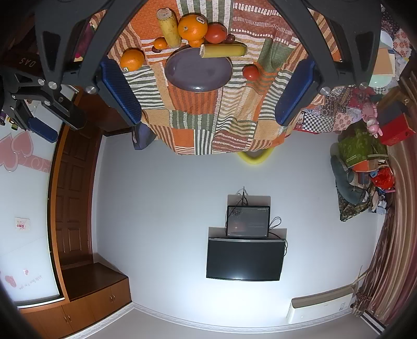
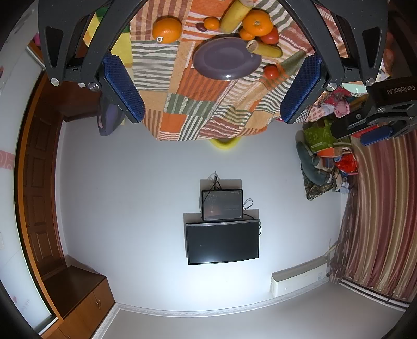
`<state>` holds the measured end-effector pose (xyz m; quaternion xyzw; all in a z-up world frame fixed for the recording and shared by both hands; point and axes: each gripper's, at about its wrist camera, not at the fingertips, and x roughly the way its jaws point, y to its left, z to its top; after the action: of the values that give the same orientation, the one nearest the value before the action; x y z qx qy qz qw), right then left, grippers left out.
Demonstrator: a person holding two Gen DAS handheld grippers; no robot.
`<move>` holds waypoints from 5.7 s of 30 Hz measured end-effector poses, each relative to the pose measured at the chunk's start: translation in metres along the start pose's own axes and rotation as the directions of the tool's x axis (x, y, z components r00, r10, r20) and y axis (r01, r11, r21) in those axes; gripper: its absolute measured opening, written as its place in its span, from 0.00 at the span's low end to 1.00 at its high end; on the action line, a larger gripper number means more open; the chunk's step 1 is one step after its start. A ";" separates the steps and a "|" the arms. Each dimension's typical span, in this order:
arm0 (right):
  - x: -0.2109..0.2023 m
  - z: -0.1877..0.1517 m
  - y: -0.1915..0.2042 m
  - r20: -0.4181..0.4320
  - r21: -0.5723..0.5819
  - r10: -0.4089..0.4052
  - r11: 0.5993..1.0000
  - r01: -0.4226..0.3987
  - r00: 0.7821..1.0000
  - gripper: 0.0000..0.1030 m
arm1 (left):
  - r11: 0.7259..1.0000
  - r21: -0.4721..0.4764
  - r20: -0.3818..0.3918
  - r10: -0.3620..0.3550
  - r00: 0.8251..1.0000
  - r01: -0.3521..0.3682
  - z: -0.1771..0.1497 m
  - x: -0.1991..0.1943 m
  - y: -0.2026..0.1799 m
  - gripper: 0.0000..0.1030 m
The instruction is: Organize fruits
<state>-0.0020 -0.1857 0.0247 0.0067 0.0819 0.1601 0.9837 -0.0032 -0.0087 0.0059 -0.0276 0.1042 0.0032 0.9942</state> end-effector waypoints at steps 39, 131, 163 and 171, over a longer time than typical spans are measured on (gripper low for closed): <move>-0.003 0.001 0.002 0.002 0.003 0.002 1.000 -0.002 1.000 1.00 | 1.000 -0.002 -0.001 -0.003 1.000 0.003 -0.004 0.000 -0.001 1.00; 0.127 -0.146 -0.107 -0.654 0.159 0.098 0.987 0.011 0.750 0.65 | 0.992 -0.121 -0.708 -0.064 0.704 -0.031 -0.182 0.176 -0.009 0.71; 0.119 -0.122 -0.089 -0.624 0.173 0.101 0.985 0.011 0.774 0.63 | 0.985 -0.166 -0.645 -0.146 0.750 0.049 -0.149 0.161 0.002 0.58; 0.129 -0.094 -0.071 -0.570 0.116 0.095 0.993 -0.034 0.816 0.63 | 0.989 -0.137 -0.565 -0.128 0.815 0.060 -0.117 0.160 0.014 0.58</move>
<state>0.1249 -0.2133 -0.0915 0.0106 0.3822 0.1834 0.9056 0.1288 -0.0016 -0.1426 -0.0885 0.3960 -0.0485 0.9127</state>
